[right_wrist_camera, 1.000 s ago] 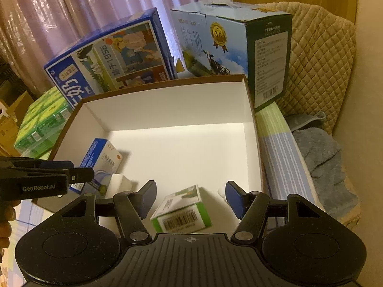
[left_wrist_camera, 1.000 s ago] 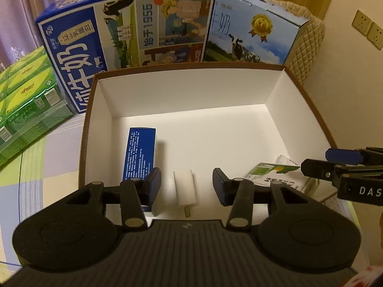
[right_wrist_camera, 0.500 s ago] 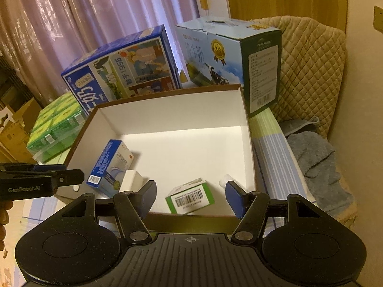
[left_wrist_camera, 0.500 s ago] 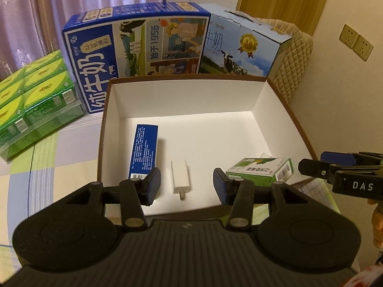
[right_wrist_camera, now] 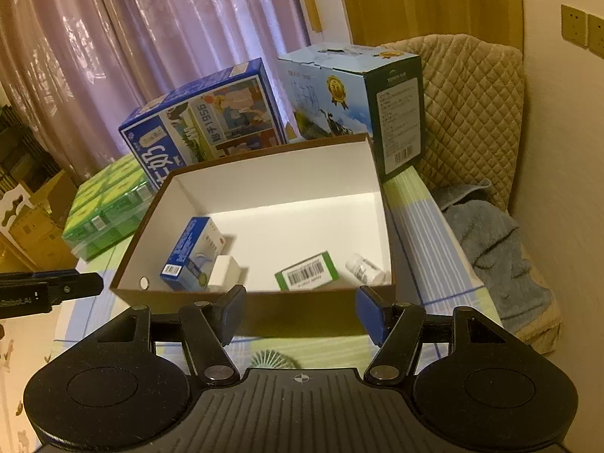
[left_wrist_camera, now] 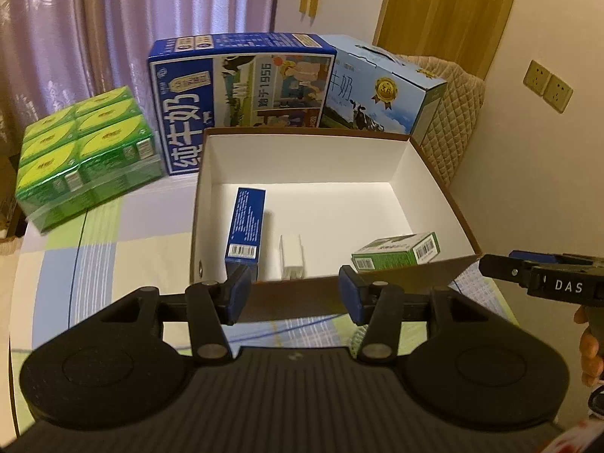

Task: Organize rigid objects
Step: 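Withdraw both tools from the box toward the table items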

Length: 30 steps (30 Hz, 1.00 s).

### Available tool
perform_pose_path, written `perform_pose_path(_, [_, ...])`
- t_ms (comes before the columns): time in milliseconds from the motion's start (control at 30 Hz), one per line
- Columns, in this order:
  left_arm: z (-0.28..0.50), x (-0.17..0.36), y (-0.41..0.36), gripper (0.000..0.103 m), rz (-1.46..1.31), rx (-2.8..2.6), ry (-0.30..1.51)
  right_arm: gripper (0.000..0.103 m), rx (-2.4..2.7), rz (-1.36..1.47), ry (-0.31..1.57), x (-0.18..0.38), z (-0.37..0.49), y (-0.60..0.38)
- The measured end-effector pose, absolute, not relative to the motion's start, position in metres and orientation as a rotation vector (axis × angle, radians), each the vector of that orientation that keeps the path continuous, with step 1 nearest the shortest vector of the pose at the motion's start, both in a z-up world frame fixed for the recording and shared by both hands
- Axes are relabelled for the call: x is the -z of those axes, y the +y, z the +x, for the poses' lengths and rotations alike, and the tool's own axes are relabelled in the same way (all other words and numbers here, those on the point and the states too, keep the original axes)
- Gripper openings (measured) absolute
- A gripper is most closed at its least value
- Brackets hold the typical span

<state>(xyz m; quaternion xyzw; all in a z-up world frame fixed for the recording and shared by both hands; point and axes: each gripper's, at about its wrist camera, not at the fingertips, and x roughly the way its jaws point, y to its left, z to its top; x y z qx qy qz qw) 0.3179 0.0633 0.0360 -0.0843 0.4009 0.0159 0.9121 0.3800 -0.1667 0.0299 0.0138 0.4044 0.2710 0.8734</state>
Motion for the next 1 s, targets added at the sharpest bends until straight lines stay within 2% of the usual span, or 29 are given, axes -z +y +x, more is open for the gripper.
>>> perform_pose_path(367, [0.250, -0.030, 0.070, 0.050, -0.199, -0.063, 0.833, 0.061, -0.628, 0.027, 0.822, -0.028, 0.329, -0.180])
perform_pose_path(1000, [0.189, 0.039, 0.074, 0.050, -0.284, -0.070, 1.021, 0.061, -0.804, -0.088, 0.925, 0.031, 0.273, -0.162])
